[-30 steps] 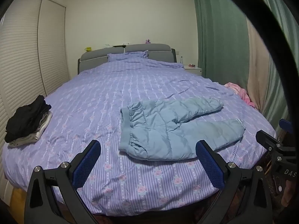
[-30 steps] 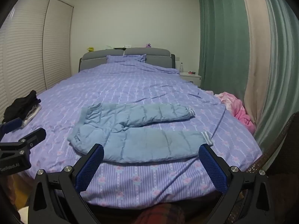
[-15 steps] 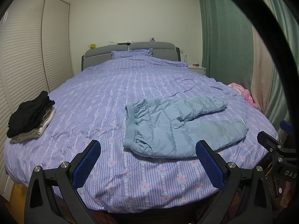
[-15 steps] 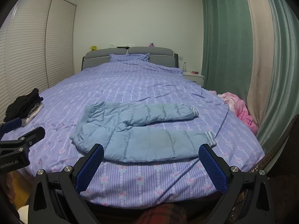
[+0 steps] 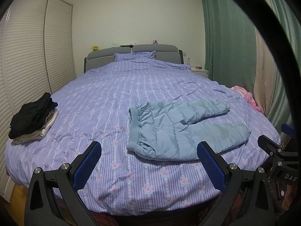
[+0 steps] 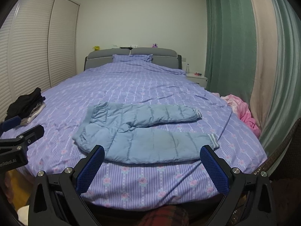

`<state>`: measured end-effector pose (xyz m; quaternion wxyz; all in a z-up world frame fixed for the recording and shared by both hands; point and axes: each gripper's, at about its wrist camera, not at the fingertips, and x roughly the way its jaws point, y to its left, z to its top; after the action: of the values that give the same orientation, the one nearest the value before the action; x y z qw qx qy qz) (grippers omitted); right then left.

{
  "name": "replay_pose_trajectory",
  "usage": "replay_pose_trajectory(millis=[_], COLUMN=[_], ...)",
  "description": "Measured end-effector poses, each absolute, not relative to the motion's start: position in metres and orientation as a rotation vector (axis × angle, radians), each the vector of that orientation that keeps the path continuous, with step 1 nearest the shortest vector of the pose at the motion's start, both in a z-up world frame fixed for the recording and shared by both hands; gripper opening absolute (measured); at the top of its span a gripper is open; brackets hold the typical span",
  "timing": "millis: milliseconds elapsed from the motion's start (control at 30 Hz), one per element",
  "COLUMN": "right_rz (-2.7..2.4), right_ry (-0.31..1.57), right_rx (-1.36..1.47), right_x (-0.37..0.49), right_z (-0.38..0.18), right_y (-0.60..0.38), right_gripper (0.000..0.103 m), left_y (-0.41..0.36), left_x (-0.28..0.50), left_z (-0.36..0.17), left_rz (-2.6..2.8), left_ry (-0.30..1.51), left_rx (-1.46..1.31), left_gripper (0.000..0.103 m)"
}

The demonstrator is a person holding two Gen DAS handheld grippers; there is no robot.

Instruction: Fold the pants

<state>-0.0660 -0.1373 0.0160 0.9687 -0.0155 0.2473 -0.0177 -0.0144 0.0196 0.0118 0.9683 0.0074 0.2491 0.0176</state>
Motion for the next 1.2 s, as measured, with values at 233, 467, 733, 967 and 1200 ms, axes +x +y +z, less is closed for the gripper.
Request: replay_pose_trajectory(millis=[233, 467, 733, 967, 1200], right_rz=[-0.035, -0.035, -0.035, -0.032, -0.029], right_ry=[0.501, 0.502, 0.503, 0.506, 0.515], right_rx=[-0.032, -0.033, -0.035, -0.036, -0.042], right_x=[-0.0654, -0.0652, -0.0649, -0.0643, -0.0595], right_z=[0.0159, 0.0161, 0.0159, 0.0155, 0.013], right_y=[-0.1372, -0.1369, -0.1366, -0.1354, -0.132], right_gripper=[0.103, 0.103, 0.103, 0.103, 0.103], left_y=[0.0196, 0.0204, 0.0222, 0.0235, 0.0258], left_x=[-0.0146, -0.0142, -0.0142, -0.0148, -0.0145], left_z=[0.0116, 0.012, 0.0106, 0.0101, 0.0089], left_rz=[0.038, 0.041, 0.047, 0.049, 0.057], left_ry=[0.5, 0.499, 0.498, 0.498, 0.502], left_rx=[0.016, 0.015, 0.015, 0.013, 0.012], left_gripper=[0.103, 0.103, 0.103, 0.103, 0.103])
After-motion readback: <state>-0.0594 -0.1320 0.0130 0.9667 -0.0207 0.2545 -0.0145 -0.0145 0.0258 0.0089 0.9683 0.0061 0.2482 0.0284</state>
